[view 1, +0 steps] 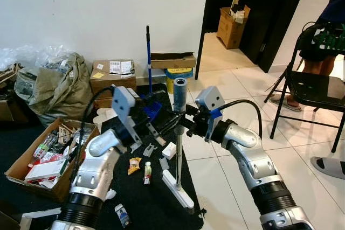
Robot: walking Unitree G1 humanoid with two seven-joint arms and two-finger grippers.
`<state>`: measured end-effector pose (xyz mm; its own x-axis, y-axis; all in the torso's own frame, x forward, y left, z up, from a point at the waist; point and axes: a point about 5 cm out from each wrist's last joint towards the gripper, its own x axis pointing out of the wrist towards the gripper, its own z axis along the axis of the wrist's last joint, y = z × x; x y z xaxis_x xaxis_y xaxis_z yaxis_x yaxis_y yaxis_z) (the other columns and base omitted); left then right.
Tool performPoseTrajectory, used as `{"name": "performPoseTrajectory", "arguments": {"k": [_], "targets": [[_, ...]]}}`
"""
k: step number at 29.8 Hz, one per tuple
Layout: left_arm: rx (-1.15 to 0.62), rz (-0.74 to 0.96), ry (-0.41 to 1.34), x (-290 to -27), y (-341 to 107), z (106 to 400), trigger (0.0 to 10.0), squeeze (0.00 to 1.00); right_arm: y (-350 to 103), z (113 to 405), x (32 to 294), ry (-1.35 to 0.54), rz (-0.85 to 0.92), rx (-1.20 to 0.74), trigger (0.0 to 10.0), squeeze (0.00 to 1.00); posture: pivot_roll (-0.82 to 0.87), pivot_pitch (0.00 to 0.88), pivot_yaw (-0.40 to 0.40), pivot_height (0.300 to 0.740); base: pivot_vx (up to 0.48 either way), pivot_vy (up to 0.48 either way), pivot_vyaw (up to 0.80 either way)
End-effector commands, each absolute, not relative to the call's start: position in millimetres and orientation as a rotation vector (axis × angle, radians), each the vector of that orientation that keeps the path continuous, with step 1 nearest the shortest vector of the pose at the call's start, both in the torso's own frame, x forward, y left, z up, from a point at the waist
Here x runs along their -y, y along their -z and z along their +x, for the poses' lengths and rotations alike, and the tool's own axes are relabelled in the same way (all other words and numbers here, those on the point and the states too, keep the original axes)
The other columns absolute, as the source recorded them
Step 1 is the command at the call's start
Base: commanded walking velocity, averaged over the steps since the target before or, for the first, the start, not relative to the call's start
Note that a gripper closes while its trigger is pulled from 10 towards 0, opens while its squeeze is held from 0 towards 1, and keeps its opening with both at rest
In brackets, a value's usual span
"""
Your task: Sweep floor
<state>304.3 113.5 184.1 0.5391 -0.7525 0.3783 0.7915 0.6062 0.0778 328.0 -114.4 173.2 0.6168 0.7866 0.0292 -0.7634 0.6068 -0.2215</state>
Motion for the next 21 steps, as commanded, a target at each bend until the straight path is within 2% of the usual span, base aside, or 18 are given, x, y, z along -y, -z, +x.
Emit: {"name": "performPoseTrajectory", "arguments": {"k": [1, 2, 4, 5, 6, 8, 10, 11, 12, 15, 17, 21], "targets": [[0.408, -0.11, 0.935, -119, -189, 304, 10.0, 1.0, -189, 329, 115, -0.905, -0.179, 0.189, 0.0, 0.0, -0.09, 0.0, 0.012, 0.74, 0.0, 0.0, 0.0], [0.399, -0.154, 0.989, -126, -188, 298, 10.0, 1.0, -192, 328, 119, -0.935, -0.15, 0.194, 0.0, 0.0, -0.09, 0.0, 0.013, 0.74, 0.0, 0.0, 0.0], [0.399, -0.154, 0.989, -126, -188, 298, 10.0, 1.0, -192, 328, 119, -0.935, -0.15, 0.194, 0.0, 0.0, -0.09, 0.0, 0.013, 0.74, 0.0, 0.0, 0.0], [0.379, -0.203, 1.083, -133, -185, 288, 10.0, 1.0, -196, 323, 121, -1.002, -0.11, 0.201, 0.0, 0.0, -0.09, 0.0, 0.013, 0.74, 0.0, 0.0, 0.0], [0.379, -0.203, 1.083, -133, -185, 288, 10.0, 1.0, -196, 323, 121, -1.002, -0.11, 0.201, 0.0, 0.0, -0.09, 0.0, 0.013, 0.74, 0.0, 0.0, 0.0], [0.332, -0.219, 1.194, -138, -177, 276, 10.0, 1.0, -203, 313, 120, -1.131, -0.046, 0.21, 0.0, 0.0, -0.09, 0.0, 0.014, 0.74, 0.0, 0.0, 0.0], [0.332, -0.219, 1.194, -138, -177, 276, 10.0, 1.0, -203, 313, 120, -1.131, -0.046, 0.21, 0.0, 0.0, -0.09, 0.0, 0.014, 0.74, 0.0, 0.0, 0.0], [0.32, -0.232, 1.222, -137, -176, 274, 10.0, 0.57, -207, 308, 120, -1.199, -0.018, 0.214, 0.0, 0.0, -0.09, 0.0, 0.012, 0.74, 0.0, 0.0, 0.0], [0.307, -0.235, 1.259, -135, -176, 271, 10.0, 0.0, -211, 302, 121, -1.276, 0.002, 0.214, 0.0, 0.0, -0.09, 0.0, 0.009, 0.74, 0.0, 0.0, 0.0], [0.299, -0.243, 1.287, -133, -176, 269, 10.0, 0.0, -214, 299, 122, -1.327, 0.013, 0.214, 0.0, 0.0, -0.09, 0.0, 0.009, 0.74, 0.0, 0.0, 0.0], [0.267, -0.217, 1.335, -132, -174, 266, 10.0, 0.0, -223, 290, 123, -1.458, 0.035, 0.208, 0.0, 0.0, -0.09, 0.0, 0.007, 0.74, 0.0, 0.0, 0.0], [0.243, -0.191, 1.347, -133, -173, 267, 10.0, 0.0, -231, 285, 121, -1.553, 0.049, 0.206, 0.0, 0.0, -0.1, 0.0, 0.008, 0.74, 0.0, 0.0, 0.0]]}}
